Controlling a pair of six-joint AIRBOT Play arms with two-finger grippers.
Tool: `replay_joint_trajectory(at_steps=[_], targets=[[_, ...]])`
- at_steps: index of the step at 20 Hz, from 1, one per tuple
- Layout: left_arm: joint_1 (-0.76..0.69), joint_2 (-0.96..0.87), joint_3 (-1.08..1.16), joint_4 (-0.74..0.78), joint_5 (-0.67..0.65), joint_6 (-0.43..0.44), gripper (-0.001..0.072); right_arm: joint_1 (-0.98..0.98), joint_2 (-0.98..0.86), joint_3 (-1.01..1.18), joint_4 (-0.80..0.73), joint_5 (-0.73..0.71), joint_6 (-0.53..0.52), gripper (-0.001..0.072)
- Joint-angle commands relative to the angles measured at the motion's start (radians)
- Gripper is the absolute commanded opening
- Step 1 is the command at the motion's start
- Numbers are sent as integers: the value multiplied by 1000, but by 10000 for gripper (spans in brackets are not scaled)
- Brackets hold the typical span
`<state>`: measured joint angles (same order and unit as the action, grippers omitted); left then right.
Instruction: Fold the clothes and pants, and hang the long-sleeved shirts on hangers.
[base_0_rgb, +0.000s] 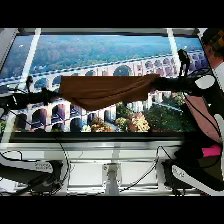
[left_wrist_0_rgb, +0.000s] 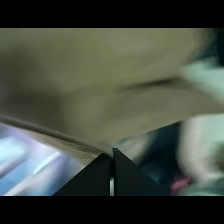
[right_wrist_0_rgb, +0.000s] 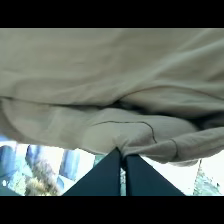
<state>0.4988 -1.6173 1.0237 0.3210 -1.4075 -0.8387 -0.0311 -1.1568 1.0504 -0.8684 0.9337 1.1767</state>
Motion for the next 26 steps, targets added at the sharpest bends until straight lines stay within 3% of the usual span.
replay_joint_trajectory(at_steps=[1, 5, 12, 17, 21, 26], targets=[[23, 1, 62, -437, -96, 63, 17, -7, 1, 61, -69, 68, 43, 15], [9, 1, 111, -467, 1, 63, 16, -92, -1, 65, -110, 60, 116, 15], [-101, 0, 111, -416, 359, 61, 15, -164, -140, 65, -85, -11, 289, 13], [-156, 0, 111, -188, 571, -82, 15, -163, -335, 76, 98, -18, 331, 14], [-182, 0, 111, -167, 642, -82, 15, -161, -385, 125, 187, -158, 320, 14], [-253, -1, 111, -137, 851, -81, 15, -153, -387, 173, 195, -372, 335, 14]])
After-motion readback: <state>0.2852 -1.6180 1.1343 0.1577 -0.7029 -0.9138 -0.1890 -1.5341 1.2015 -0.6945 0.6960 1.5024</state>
